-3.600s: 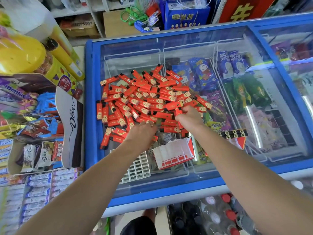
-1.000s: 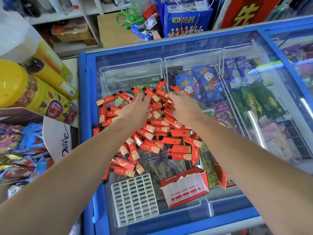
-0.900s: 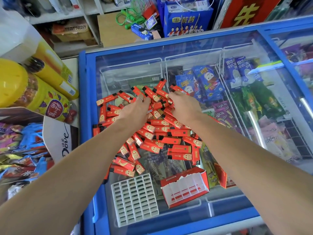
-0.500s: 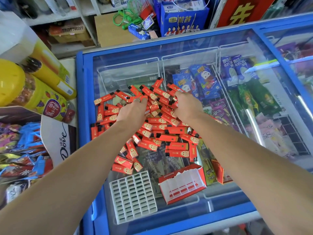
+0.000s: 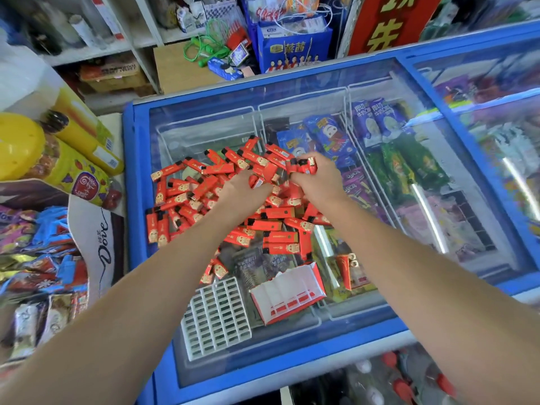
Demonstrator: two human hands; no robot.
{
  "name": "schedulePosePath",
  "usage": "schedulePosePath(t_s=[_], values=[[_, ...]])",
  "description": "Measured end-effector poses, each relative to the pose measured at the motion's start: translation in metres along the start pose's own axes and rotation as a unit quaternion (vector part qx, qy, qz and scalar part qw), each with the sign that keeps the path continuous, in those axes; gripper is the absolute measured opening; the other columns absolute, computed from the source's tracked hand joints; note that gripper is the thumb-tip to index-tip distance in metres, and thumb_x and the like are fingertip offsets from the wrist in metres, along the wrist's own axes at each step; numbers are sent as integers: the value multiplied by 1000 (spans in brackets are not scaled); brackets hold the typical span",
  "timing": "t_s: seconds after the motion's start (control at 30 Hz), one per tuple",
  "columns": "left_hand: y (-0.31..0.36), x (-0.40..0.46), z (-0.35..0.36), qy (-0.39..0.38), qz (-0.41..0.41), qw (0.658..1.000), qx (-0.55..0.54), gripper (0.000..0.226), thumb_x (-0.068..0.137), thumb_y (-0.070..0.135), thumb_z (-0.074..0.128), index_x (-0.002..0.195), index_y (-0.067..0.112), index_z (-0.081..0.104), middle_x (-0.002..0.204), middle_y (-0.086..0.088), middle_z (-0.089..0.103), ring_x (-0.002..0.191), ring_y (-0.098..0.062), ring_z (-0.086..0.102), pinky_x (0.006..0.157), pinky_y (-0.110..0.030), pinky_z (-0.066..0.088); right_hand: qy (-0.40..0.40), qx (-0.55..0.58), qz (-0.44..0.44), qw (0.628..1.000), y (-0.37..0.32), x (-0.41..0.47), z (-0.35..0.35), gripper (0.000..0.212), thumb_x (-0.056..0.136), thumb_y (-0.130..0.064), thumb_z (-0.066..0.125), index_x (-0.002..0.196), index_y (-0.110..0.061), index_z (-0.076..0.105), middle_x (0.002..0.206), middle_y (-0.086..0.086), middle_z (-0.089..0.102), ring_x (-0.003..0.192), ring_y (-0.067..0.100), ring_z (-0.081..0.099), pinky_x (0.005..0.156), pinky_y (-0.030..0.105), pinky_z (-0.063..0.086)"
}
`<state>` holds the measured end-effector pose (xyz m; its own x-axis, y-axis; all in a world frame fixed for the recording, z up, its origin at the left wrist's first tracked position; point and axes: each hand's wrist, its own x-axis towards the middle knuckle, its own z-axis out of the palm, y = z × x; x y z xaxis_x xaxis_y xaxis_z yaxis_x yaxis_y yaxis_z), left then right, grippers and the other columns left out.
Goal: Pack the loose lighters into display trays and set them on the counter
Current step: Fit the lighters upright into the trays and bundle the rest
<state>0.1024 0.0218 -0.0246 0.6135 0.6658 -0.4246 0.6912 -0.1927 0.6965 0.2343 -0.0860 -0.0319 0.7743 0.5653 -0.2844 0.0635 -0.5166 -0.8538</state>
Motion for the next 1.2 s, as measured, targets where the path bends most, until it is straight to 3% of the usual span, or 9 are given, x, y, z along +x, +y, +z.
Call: schedulePosePath(t_s=[0.1,0.23,0.4,0.6,0.73,0.9,1.0,1.1,1.2], values=[[17,-16,18,-2,-9,996,-85,10,90,34,71,87,26,65,77,4,65,68,-12,60,55,-24,44,-6,67,24,997,2,-15,-22,41,79,-10,74,115,-28,64,101,-2,68,81,18,69,76,36,56],[33,-44,45,-46,16,990,-131,24,90,30,72,71,20,63,56,7,60,47,-11,50,51,-25,39,-33,175,32,984,10,-42,-54,45,79,1,71,107,-34,64,107,10,69,61,17,66,55,28,53],[51,-76,75,-115,40,977,-173,18,92,31,71,81,18,67,63,-3,57,45,-15,44,47,-25,35,-48,239,51,969,19,-77,-104,36,86,6,67,116,-12,64,72,9,69,51,19,62,45,24,45],[70,-108,110,-140,49,971,-185,11,94,22,71,90,14,64,58,6,58,46,-12,45,46,-25,37,-77,219,41,972,42,-110,-146,24,90,2,66,110,-9,62,59,4,65,51,19,62,48,29,45],[73,-119,123,-133,57,978,-152,13,89,21,74,90,11,66,60,0,56,45,-12,45,49,-26,37,-73,153,21,985,57,-118,-169,37,91,-2,65,123,-20,65,53,-1,60,46,17,54,46,28,41],[73,-128,138,-129,85,983,-99,10,91,23,74,99,16,73,58,21,61,48,4,52,58,-22,39,-70,-54,-105,991,71,-124,-185,30,89,-15,73,117,-25,70,100,-9,73,64,13,66,63,33,57],[69,-130,144,-130,89,985,-75,3,92,22,73,94,20,72,53,25,59,49,5,53,57,-22,38,-73,-83,-126,986,79,-123,-188,19,91,-15,71,109,-22,69,99,-6,70,45,6,55,47,24,48],[62,-129,148,-103,73,990,-68,6,92,27,72,96,23,72,56,20,60,55,-5,53,55,-23,38,-70,-115,-149,980,90,-123,-189,15,90,-17,72,103,-23,69,108,-7,70,62,0,57,63,22,47],[54,-126,148,-42,19,992,-119,12,92,32,71,98,22,70,63,7,58,50,-12,47,52,-25,38,-73,-144,-175,971,99,-130,-185,14,88,-17,72,100,-24,69,102,-11,70,79,10,65,74,36,53]])
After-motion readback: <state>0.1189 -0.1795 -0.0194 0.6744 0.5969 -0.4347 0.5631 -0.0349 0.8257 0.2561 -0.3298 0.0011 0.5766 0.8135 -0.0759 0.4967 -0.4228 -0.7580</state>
